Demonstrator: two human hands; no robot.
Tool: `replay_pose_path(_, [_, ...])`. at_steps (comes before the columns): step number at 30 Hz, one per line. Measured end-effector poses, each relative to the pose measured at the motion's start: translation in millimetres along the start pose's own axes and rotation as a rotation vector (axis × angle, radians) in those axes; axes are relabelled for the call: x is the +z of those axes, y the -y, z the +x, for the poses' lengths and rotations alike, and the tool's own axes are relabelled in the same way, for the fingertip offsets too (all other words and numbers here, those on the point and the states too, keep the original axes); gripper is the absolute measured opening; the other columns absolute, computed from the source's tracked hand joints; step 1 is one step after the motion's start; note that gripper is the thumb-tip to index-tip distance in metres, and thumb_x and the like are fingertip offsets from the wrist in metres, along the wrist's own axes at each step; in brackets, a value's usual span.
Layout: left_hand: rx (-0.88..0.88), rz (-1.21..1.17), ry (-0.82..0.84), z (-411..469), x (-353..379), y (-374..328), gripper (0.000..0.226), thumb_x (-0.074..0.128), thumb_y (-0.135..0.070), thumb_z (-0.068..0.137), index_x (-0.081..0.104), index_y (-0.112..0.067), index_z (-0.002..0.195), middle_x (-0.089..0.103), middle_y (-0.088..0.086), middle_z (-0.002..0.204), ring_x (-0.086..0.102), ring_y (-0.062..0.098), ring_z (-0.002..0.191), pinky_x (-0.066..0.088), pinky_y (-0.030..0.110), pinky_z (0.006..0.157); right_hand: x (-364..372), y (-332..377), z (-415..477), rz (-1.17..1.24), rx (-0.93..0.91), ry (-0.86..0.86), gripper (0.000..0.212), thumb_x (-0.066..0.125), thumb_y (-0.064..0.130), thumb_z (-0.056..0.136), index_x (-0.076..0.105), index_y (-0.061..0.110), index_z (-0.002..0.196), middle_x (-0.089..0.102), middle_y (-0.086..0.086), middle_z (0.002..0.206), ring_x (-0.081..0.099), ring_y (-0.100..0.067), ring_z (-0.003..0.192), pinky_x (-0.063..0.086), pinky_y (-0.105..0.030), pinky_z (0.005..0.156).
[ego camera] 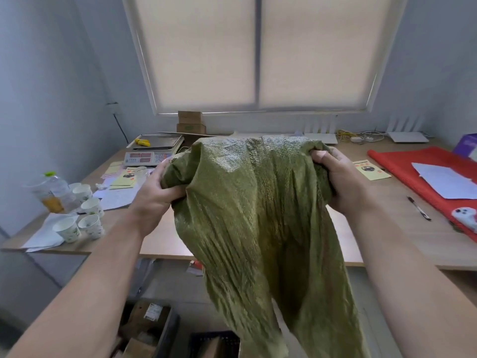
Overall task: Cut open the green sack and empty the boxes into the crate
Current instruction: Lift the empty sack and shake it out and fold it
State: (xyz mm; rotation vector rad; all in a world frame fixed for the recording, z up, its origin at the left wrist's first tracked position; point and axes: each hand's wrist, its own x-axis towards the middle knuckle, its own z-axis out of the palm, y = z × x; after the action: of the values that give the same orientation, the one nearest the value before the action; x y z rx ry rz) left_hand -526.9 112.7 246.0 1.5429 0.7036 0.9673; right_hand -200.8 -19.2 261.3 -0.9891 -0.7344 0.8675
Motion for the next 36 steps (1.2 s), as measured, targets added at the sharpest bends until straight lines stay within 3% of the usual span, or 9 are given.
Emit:
replay_pose_path(6, [0.065,-0.040,-0.041,0,14,-2,0.022,0.066,-0.010,0.078,0.072,-0.024,0.093,0.074,-0.003,0.083,0.069,0.014,0.081,0.056,0.027,0.069,7,-5,0,0.106,0.093,-0.095,0.015,0.057,0.016,0.099,0.047,0.019,0.110,0.062,-0.004,0.081,0.064,-0.010,0.054,0.054,-0.023,0.049])
replay_pose_path(12, [-0.031,-0.173,-0.152,5,9,3,0.022,0.060,0.000,0.088,0.068,-0.011,0.105,0.075,0.008,0.092,0.070,0.026,0.088,0.058,0.039,0.078,4,-2,-5,-0.049,0.051,-0.027,0.057,0.071,0.026,0.090,0.040,0.016,0.138,0.062,-0.006,0.105,0.067,-0.010,0.067,0.056,-0.026,0.053])
replay_pose_path(14, [-0.038,-0.173,-0.184,6,8,3,0.023,0.059,0.001,0.089,0.070,-0.010,0.105,0.072,0.014,0.097,0.069,0.030,0.090,0.056,0.045,0.084,-1,-1,-8,-0.148,-0.012,0.089,0.079,0.077,0.031,0.075,0.035,0.034,0.141,0.051,-0.008,0.132,0.067,-0.004,0.096,0.058,-0.022,0.072])
replay_pose_path(16, [-0.045,-0.202,-0.201,7,6,0,0.026,0.057,0.000,0.090,0.075,-0.019,0.094,0.074,0.010,0.092,0.071,0.026,0.084,0.056,0.042,0.080,-2,-2,-12,-0.339,-0.042,0.187,0.102,0.087,0.039,0.055,0.031,0.058,0.138,0.032,-0.008,0.154,0.050,-0.018,0.133,0.051,-0.039,0.101])
replay_pose_path(20, [-0.151,-0.273,-0.161,4,1,0,0.022,0.053,-0.009,0.094,0.070,-0.017,0.105,0.076,0.005,0.084,0.073,0.019,0.074,0.060,0.032,0.065,1,-4,-16,-0.569,-0.155,0.224,0.121,0.088,0.040,0.050,0.021,0.057,0.149,0.024,-0.001,0.159,0.025,-0.011,0.145,0.025,-0.040,0.118])
replay_pose_path(23, [-0.245,-0.309,-0.070,-3,-4,2,0.020,0.056,-0.014,0.092,0.076,-0.016,0.089,0.073,0.007,0.075,0.071,0.020,0.067,0.059,0.027,0.058,0,-2,-11,-0.639,-0.178,0.250,0.114,0.091,0.037,0.055,0.028,0.054,0.149,0.030,0.010,0.155,0.027,-0.008,0.144,0.024,-0.035,0.117])
replay_pose_path(27, [-0.330,-0.318,0.034,-9,-2,4,0.010,0.075,-0.026,0.072,0.073,-0.015,0.074,0.068,0.008,0.070,0.068,0.019,0.060,0.058,0.026,0.056,0,-8,-6,-0.623,-0.204,0.112,0.077,0.092,0.036,0.058,0.057,0.048,0.125,0.061,0.008,0.127,0.063,-0.014,0.115,0.048,-0.045,0.107])
replay_pose_path(31, [-0.373,-0.214,-0.016,-8,6,2,0.018,0.057,-0.024,0.095,0.063,-0.012,0.106,0.063,0.014,0.099,0.066,0.021,0.080,0.059,0.031,0.065,2,-13,-7,-0.534,-0.246,-0.029,0.055,0.087,0.013,0.073,0.062,0.034,0.117,0.070,0.003,0.106,0.069,-0.017,0.100,0.057,-0.038,0.093])
replay_pose_path(36, [-0.277,-0.353,0.105,-7,-10,3,0.088,0.066,-0.077,0.061,0.053,-0.032,0.136,0.056,0.009,0.117,0.058,0.032,0.107,0.041,0.051,0.098,2,-13,-6,-0.525,-0.172,-0.059,0.037,0.082,0.007,0.078,0.064,0.029,0.102,0.069,0.002,0.090,0.067,-0.016,0.082,0.058,-0.034,0.078])
